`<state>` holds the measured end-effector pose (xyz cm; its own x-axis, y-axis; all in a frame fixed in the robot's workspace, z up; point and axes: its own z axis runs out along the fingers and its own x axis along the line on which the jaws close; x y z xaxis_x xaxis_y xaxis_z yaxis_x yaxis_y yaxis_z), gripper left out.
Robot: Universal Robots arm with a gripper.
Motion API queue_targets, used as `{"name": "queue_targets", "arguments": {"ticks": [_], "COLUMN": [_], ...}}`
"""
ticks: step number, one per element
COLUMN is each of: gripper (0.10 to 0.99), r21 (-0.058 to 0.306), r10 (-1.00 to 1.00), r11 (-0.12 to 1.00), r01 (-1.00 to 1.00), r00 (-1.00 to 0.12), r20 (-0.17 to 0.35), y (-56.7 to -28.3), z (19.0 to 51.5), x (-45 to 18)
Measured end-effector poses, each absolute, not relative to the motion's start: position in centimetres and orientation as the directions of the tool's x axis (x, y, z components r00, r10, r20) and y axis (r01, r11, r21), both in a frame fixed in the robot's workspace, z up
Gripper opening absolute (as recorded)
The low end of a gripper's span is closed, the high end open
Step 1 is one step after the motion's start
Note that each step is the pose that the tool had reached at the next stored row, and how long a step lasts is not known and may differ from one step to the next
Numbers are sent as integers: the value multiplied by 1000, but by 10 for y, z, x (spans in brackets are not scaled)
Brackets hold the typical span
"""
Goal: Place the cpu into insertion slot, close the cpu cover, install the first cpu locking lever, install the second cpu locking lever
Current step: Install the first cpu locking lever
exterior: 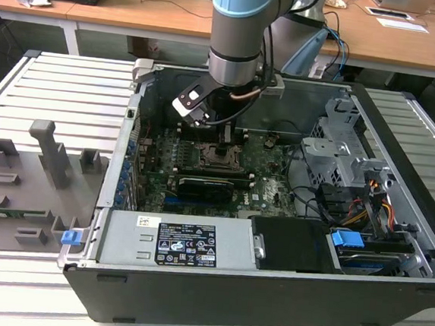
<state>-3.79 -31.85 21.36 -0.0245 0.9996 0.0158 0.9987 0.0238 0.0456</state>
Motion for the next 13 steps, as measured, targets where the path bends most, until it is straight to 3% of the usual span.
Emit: {"name": "queue_targets", "arguments": {"ticks": [13], "gripper": [106], "r21": [46], "r10": [1000], "r11": [24], "r01": [999], "r00": [-24], "r20": [16], "y": [-318], "z": [227], "x": [-38]}}
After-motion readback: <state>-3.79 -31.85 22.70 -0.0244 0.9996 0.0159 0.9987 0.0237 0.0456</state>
